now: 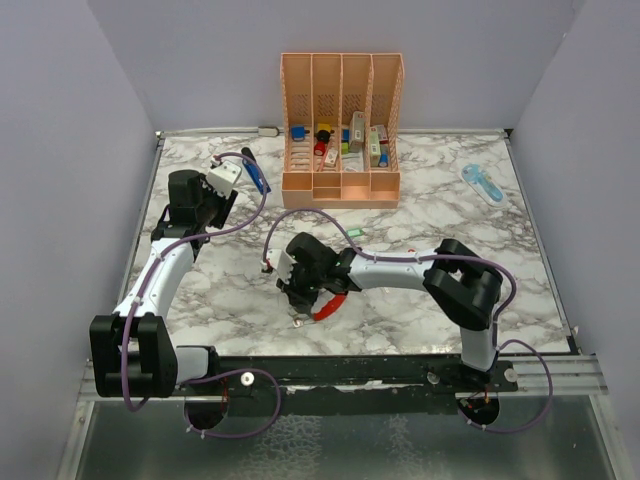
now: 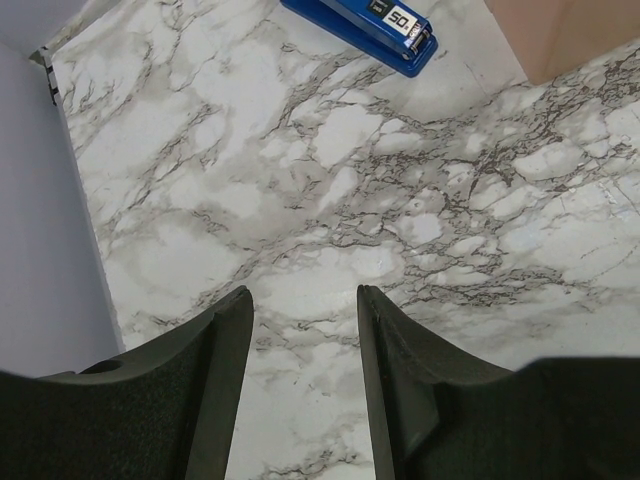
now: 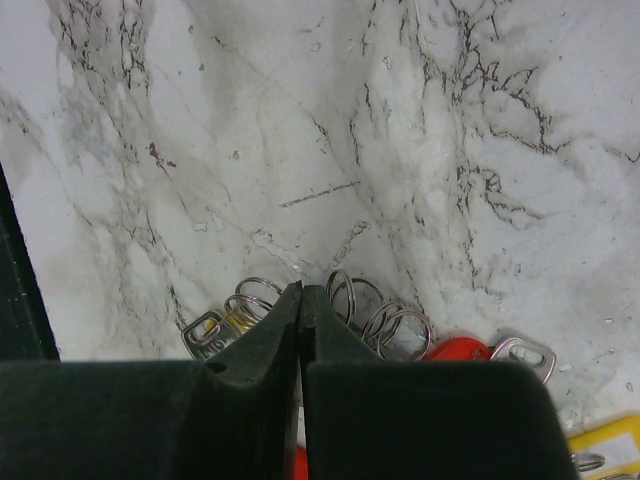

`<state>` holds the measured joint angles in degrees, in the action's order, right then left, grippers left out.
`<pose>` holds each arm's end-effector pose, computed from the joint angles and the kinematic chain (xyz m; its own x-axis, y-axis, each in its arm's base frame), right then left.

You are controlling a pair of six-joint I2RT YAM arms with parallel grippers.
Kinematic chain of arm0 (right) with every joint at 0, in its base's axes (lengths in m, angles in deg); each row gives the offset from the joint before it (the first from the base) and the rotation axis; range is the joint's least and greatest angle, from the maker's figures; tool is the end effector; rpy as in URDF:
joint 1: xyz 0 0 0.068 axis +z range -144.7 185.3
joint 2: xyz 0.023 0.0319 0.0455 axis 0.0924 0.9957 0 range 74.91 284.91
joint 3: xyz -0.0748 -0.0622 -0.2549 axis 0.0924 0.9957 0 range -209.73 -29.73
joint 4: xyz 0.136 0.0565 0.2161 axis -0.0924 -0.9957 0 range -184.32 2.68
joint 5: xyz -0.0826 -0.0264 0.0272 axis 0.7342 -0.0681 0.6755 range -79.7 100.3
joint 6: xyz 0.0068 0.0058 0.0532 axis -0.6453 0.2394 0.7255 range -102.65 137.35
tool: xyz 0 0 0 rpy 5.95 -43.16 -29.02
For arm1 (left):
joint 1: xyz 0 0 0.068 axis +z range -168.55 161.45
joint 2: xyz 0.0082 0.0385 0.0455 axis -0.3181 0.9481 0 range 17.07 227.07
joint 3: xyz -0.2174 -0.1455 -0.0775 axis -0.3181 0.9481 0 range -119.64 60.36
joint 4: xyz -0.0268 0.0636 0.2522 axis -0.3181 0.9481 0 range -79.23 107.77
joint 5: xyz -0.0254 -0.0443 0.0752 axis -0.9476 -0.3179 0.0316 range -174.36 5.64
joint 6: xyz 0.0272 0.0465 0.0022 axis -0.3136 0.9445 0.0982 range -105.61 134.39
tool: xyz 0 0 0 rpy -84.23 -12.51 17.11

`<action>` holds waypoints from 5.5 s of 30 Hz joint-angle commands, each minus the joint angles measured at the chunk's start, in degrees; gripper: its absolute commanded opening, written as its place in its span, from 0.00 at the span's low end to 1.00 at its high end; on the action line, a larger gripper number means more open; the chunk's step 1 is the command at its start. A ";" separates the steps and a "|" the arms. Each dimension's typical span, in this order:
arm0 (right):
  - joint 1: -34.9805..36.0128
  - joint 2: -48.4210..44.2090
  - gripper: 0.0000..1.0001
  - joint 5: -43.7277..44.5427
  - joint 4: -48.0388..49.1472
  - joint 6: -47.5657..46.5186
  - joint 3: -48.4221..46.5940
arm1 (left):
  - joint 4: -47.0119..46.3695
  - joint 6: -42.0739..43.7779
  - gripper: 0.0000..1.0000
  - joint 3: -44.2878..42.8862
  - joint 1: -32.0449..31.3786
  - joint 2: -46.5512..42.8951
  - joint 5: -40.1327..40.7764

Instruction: Put the keys on the keyring

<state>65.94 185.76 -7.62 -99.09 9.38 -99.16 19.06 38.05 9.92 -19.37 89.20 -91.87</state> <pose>0.1875 0.3556 0.1567 -0.2613 -0.7335 -0.6274 -0.9652 0.2062 0.1609 0.2834 -0.0087 0.2753 -0.4067 0.4037 -0.8195 0.3172 0.9037 0.2877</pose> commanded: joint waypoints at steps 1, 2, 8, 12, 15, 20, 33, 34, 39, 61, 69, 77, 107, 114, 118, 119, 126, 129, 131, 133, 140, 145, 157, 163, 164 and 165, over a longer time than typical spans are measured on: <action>-0.06 0.75 0.01 -0.12 -0.51 -0.40 -1.63 | 0.06 -0.82 0.49 -0.87 0.25 -0.68 -2.08; -0.01 0.53 0.01 0.09 -0.49 -0.38 -1.44 | 0.19 -0.81 0.49 -1.00 0.21 -0.68 -2.27; -0.02 -6.48 0.01 5.36 3.91 1.23 2.27 | 3.19 -0.51 0.49 -3.27 0.16 -0.45 -6.50; 0.00 -11.63 0.01 5.25 7.71 1.67 5.39 | 4.01 -0.86 0.48 -4.50 0.03 -0.17 -8.85; -0.03 -9.96 0.14 5.85 5.03 1.22 3.76 | 3.80 -1.09 0.48 -3.86 0.03 -0.39 -9.82; -0.02 -3.37 0.22 4.70 1.20 0.15 -0.43 | 4.02 -1.00 0.49 -3.25 0.03 -0.77 -9.88; -0.04 2.73 0.04 3.88 -0.35 -1.39 -3.54 | 3.42 -0.98 0.48 -3.37 -0.23 -0.16 -9.69; -0.06 2.58 0.01 4.30 -0.40 -0.97 -3.48 | 3.43 -0.98 0.49 -3.37 -0.28 -0.18 -9.69; -0.04 1.33 0.01 5.58 -0.63 -0.26 -3.10 | 3.40 -1.07 0.49 -3.44 -0.24 -0.16 -9.73; -0.01 -3.17 0.16 5.37 -6.43 2.58 -0.79 | 3.69 -1.18 0.48 -3.46 -0.23 -0.51 -10.64; -0.02 -3.53 0.10 5.00 -6.77 3.71 0.10 | 3.66 -1.10 0.49 -3.40 -0.24 -0.68 -11.18; -0.07 -5.89 0.19 4.47 -8.23 5.94 -0.09 | 3.62 -1.17 0.49 -3.27 -0.23 -0.77 -11.39; -0.01 -3.52 0.12 3.86 -6.83 6.58 0.00 | 3.19 -1.10 0.49 -3.05 -0.41 -1.21 -12.21; 0.04 -2.57 0.14 3.63 -6.15 6.74 -0.44 | 3.46 -1.11 0.49 -2.92 -0.58 -1.27 -12.24; 0.05 -2.17 0.17 3.51 -5.37 6.36 -0.35 | 3.37 -1.23 0.49 -2.83 -0.59 -1.30 -12.19; 0.03 -1.97 0.17 3.50 -5.45 6.34 -0.49 | 3.39 -1.17 0.49 -2.83 -0.59 -1.34 -12.21; 0.09 -1.69 0.19 3.32 -5.12 5.55 -0.42 | 3.11 -1.06 0.49 -2.67 -0.84 -1.13 -12.31; 0.12 -1.72 0.20 3.03 -4.61 5.25 -0.59 | 3.05 -1.05 0.49 -2.65 -0.91 -1.05 -12.40; 0.07 -1.53 0.20 3.02 -4.57 5.07 -0.91 | 3.04 -1.05 0.49 -2.77 -0.85 -1.04 -12.37; 0.08 -1.03 0.17 2.99 -4.65 4.86 -1.35 | 3.09 -1.11 0.49 -2.75 -0.85 -1.04 -12.44; 0.06 -0.64 0.01 2.75 -4.68 4.98 -1.65 | 3.05 -1.12 0.49 -2.57 -0.89 -1.12 -12.63; 0.09 -3.23 0.01 5.02 -4.00 5.20 -0.62 | 3.08 -1.31 0.49 -2.64 -0.86 -1.09 -13.26; 0.09 -16.73 0.01 14.53 3.38 8.62 7.99 | 3.49 -2.32 0.49 -3.62 -1.03 -0.27 -16.00; 0.08 -10.94 0.12 5.98 0.19 6.28 4.97 | 2.63 -3.21 0.49 -3.27 -0.98 -0.66 -13.00; 0.21 -10.17 0.15 5.09 0.20 6.12 4.58 | 2.56 -3.34 0.49 -3.31 -0.94 -0.68 -12.07; 0.30 -9.39 0.21 4.27 0.67 5.98 4.34 | 2.48 -3.36 0.49 -3.41 -0.94 -0.68 -11.43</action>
<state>65.94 172.33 1.41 -98.21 16.48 -92.98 22.80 35.78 6.80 -20.18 89.23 -105.38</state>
